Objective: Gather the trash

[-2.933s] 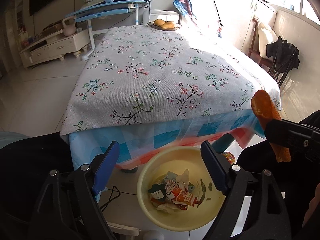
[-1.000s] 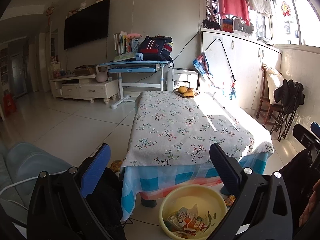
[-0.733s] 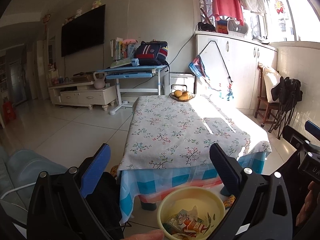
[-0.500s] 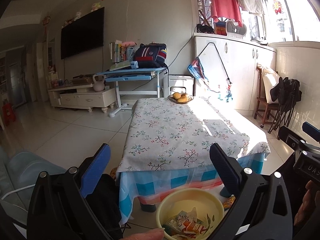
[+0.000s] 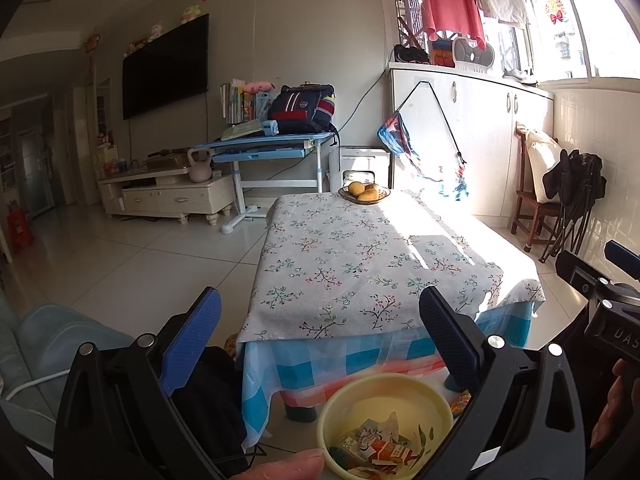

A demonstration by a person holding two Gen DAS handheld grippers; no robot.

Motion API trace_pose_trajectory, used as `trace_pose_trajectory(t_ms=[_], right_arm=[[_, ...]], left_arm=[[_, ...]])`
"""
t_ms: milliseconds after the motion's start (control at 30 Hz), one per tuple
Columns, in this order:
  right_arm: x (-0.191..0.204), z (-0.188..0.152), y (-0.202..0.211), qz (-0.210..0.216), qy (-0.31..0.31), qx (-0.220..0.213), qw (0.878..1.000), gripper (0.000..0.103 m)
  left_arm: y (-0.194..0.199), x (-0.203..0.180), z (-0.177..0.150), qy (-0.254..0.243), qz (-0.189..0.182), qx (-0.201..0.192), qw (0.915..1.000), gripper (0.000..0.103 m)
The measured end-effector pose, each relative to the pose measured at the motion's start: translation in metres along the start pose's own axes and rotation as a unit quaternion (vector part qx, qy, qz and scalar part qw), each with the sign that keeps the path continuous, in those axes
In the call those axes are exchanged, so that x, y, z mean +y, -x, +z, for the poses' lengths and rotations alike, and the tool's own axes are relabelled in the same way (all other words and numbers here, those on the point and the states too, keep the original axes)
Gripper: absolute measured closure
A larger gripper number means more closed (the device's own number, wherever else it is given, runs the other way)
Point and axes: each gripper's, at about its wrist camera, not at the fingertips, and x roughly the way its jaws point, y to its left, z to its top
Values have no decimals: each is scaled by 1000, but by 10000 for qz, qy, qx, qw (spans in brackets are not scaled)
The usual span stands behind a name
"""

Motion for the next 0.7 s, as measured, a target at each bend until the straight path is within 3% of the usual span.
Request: trace_pose_trajectory(t_ms=[700], right_arm=[[0,-4,-3,9,33,42,10000,7]], left_arm=[[-1,-3,-2,-93,104,-30,9999,7]])
